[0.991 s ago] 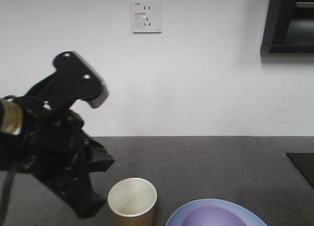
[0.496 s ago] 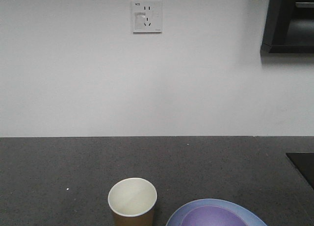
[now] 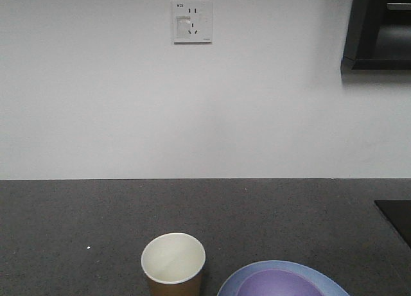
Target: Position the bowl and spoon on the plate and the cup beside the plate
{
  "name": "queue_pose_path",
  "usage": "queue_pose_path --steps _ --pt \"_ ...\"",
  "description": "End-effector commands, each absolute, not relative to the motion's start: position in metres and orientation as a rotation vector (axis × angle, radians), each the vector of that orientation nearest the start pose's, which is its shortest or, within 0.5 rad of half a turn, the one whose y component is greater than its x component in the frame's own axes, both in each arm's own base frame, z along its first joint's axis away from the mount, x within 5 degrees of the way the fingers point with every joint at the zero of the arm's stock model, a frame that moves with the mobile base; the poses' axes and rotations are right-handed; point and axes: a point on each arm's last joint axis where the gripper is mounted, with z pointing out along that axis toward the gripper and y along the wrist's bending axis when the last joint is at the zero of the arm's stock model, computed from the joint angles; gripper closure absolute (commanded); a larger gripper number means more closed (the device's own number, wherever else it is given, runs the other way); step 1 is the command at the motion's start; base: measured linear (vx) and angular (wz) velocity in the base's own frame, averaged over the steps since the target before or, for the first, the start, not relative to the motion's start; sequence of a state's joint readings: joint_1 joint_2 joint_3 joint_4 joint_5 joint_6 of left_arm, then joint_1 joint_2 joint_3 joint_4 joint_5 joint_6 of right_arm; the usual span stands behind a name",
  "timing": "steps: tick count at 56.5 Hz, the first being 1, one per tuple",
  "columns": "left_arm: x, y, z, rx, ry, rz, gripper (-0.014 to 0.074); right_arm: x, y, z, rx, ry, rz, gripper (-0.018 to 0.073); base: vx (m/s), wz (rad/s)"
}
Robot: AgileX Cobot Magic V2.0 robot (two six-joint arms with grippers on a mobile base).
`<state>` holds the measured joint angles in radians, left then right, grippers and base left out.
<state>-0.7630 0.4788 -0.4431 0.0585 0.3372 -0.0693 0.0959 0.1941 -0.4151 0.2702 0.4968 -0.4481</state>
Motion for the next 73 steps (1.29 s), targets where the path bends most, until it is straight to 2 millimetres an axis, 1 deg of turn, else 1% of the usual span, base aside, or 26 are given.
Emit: queue_pose_path --steps 1,15,20,24,33,40,47,50,54,58,73 --pt "0.077 -0.072 0.313 0.638 1.665 -0.555 0.0600 0.051 0.015 0.312 -0.326 1.609 0.008 0.0565 0.00 0.00" --pt "0.077 -0.072 0.313 0.637 1.663 -0.556 0.0600 0.051 0.015 0.312 -0.326 1.609 0.008 0.0565 0.00 0.00" --pt "0.077 -0.071 0.307 0.639 1.665 -0.544 0.0600 0.051 0.015 0.312 -0.326 1.609 0.008 0.0565 0.00 0.00" --pt "0.078 -0.064 0.301 0.615 1.644 -0.484 0.0600 0.051 0.015 0.312 -0.326 1.609 0.008 0.0565 0.00 0.00" --pt "0.073 -0.038 0.276 0.414 1.569 -0.349 0.0600 0.051 0.015 0.312 -0.326 1.609 0.008 0.0565 0.00 0.00" --pt "0.063 -0.022 0.250 0.275 1.504 -0.238 0.0600 0.051 0.015 0.312 -0.326 1.609 0.008 0.0565 0.00 0.00" --pt "0.057 -0.013 0.221 0.193 1.493 -0.154 0.0600 0.051 0.015 0.312 -0.326 1.609 0.008 0.0565 0.00 0.00" --pt "0.055 -0.010 0.212 0.162 1.483 -0.126 0.0600 0.051 0.015 0.312 -0.326 1.609 0.008 0.0565 0.00 0.00" --pt "0.053 -0.008 0.208 0.139 1.520 -0.089 0.0600 0.051 0.015 0.312 -0.326 1.609 0.008 0.0565 0.00 0.00" --pt "0.054 -0.006 0.208 0.125 1.522 -0.060 0.0600 0.051 0.015 0.312 -0.326 1.609 0.008 0.0565 0.00 0.00" --pt "0.054 -0.006 0.208 0.112 1.521 -0.067 0.0600 0.051 0.015 0.312 -0.326 1.609 0.008 0.0565 0.00 0.00"
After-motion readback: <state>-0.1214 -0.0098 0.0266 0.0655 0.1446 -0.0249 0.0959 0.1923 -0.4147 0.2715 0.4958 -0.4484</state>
